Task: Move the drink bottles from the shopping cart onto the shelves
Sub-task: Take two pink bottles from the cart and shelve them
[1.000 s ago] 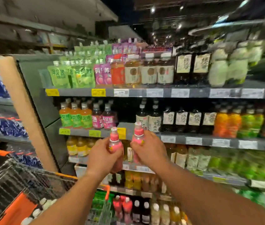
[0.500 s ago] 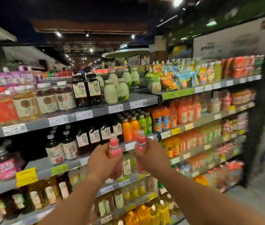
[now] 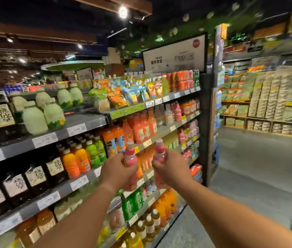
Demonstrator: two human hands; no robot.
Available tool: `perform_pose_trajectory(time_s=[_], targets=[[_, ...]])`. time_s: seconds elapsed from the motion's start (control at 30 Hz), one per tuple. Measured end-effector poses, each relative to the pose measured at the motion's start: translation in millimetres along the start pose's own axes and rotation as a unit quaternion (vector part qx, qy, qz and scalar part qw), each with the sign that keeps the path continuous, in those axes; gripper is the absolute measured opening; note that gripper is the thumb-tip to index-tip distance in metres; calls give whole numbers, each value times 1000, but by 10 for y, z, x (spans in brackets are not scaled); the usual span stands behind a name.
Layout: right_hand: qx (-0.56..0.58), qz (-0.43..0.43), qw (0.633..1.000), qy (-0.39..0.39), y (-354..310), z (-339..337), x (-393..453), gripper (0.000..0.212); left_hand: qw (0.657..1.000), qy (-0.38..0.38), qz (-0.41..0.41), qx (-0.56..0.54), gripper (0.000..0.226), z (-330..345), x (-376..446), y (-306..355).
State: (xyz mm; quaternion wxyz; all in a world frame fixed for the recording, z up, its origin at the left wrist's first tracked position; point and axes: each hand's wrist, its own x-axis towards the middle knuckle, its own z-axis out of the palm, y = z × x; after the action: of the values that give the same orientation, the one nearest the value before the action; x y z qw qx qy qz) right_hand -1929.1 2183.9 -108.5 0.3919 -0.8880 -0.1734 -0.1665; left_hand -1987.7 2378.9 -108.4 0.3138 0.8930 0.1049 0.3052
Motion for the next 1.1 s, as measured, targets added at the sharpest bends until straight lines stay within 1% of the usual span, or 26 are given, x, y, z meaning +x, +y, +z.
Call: perform_pose_trajectory(time_s=[0.13, 0.23, 0.33, 0.5, 0.6, 0.67, 0.8, 0.93, 1.1], targets=[[-16, 12, 1000, 21, 441, -255, 379, 20, 1000, -10, 23, 0, 27, 510, 360, 354], [-24, 23, 999, 28, 805, -469, 673, 19, 999, -14, 36, 7, 26, 908, 650, 641], [-36, 24, 998, 34, 1177, -653, 995, 20, 999, -14, 44, -8, 23, 1323, 935, 896], [-63, 31, 997, 35, 1712, -841, 1581, 18, 997, -46, 59, -12, 22, 1984, 1377, 1219], [-57, 40, 997, 44, 2037, -829, 1954, 16, 996, -63, 57, -38, 22, 2385, 1681, 1314], [-56, 44, 996, 49, 2251, -779, 2219, 17, 995, -75, 62, -28, 24, 2664, 1910, 1306], [-74, 64, 994, 39, 2672, -677, 2780, 24, 994, -82, 50, -50, 31, 3207, 2407, 1271], [-58, 90, 993, 54, 3062, -588, 3347, 24, 993, -91, 41, -65, 39, 3740, 2956, 1287], [-46, 95, 992, 63, 3572, -506, 3991, 28, 991, -97, 36, -82, 40, 4389, 3542, 1390]])
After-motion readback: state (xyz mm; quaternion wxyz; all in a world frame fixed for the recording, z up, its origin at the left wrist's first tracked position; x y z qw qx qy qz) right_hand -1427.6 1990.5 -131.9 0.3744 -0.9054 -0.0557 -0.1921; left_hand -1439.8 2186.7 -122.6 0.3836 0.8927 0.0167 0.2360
